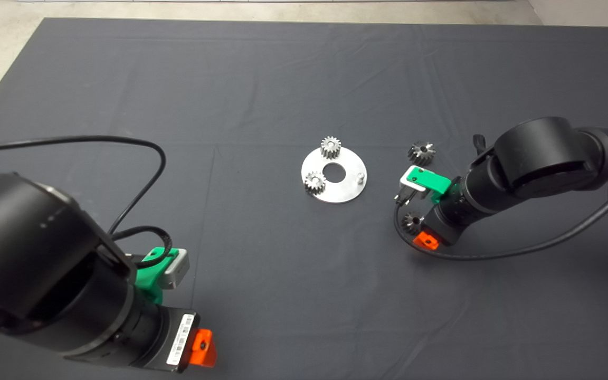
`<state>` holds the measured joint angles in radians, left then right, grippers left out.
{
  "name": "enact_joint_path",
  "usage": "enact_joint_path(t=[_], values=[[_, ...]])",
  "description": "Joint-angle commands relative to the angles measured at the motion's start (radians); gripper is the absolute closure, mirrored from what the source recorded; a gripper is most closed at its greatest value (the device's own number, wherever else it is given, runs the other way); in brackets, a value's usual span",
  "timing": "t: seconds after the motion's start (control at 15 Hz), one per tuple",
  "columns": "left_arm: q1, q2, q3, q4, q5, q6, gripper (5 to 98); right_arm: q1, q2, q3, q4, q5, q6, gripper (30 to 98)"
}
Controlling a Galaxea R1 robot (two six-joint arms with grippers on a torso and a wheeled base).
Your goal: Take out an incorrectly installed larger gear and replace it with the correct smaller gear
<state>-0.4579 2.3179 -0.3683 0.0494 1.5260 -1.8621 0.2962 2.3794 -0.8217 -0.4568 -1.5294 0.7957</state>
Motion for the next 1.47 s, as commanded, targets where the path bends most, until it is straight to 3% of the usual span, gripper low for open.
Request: enact_joint_path(t=[0.0, 0.13, 0.6, 1.4], values=[[-0.012, -0.002, 0.017, -0.019, 0.014, -0.005, 5.4, 0.008, 0.001, -0.047, -0.054, -0.01, 0.045, 30.8], [-0.012, -0.002, 0.017, -0.019, 0.014, -0.003, 5.4, 0.001, 0.002, -0.059, -0.054, 0.011, 0.062, 30.8], [-0.012, -0.001, 0.017, -0.019, 0.014, -0.002, 5.4, -0.018, 0.004, -0.059, -0.056, 0.021, 0.143, 30.8], [-0.01, 0.001, 0.019, -0.019, 0.014, -0.002, 5.4, -0.02, 0.025, -0.063, -0.063, 0.031, 0.146, 31.3]])
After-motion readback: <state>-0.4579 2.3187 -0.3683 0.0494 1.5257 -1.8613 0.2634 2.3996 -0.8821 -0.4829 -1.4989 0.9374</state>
